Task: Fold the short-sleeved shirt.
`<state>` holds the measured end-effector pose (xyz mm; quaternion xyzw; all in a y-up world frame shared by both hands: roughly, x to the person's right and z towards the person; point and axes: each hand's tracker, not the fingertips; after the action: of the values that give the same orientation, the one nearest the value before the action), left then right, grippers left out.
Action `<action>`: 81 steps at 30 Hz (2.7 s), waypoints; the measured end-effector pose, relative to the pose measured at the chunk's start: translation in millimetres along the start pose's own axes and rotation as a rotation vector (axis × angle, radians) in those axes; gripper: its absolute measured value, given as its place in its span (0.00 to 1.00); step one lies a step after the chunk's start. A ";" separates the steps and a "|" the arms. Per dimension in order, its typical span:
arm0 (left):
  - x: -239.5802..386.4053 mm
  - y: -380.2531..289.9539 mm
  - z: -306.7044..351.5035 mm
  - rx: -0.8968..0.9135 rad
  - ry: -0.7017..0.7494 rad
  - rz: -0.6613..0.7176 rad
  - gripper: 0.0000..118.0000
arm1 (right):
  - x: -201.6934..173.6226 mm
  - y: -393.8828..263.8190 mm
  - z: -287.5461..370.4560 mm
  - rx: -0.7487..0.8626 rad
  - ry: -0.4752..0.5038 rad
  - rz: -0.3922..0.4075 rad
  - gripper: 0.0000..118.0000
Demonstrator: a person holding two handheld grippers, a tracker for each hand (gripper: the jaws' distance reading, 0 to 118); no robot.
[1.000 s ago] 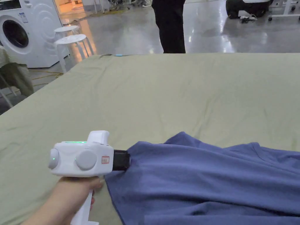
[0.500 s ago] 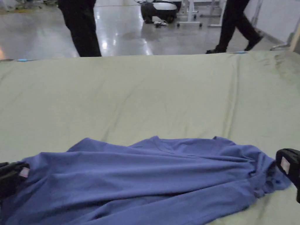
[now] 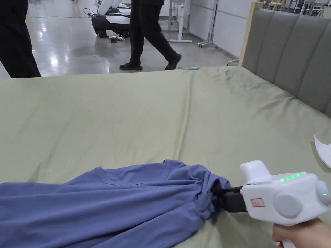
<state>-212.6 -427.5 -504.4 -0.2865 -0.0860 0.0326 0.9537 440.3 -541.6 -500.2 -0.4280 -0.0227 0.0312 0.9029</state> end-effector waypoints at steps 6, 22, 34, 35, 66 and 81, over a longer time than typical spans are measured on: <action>7.5 3.2 -5.2 -0.014 -0.003 -0.011 0.03 | -20.1 27.8 -6.8 0.039 0.073 0.077 0.16; 0.2 45.2 71.0 0.136 -0.010 -0.054 0.03 | 13.8 9.6 124.7 0.295 0.018 -0.026 0.09; -0.1 118.2 179.8 0.376 0.015 -0.003 0.03 | 26.5 46.5 329.5 0.676 -0.011 -0.120 0.09; -0.5 124.5 185.1 0.382 0.016 0.010 0.03 | 27.8 50.8 339.8 0.699 -0.013 -0.146 0.09; 21.4 331.6 36.3 0.543 0.324 0.052 0.03 | 9.4 362.6 305.5 0.959 -0.222 -0.234 0.09; 31.6 319.3 -117.3 0.466 0.339 -0.025 0.03 | 16.7 385.4 156.7 0.923 -0.244 -0.238 0.09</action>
<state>-164.3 -221.2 -772.3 -0.0598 0.0809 -0.0086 0.9949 432.1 -175.9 -699.3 0.0290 -0.1607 -0.0157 0.9865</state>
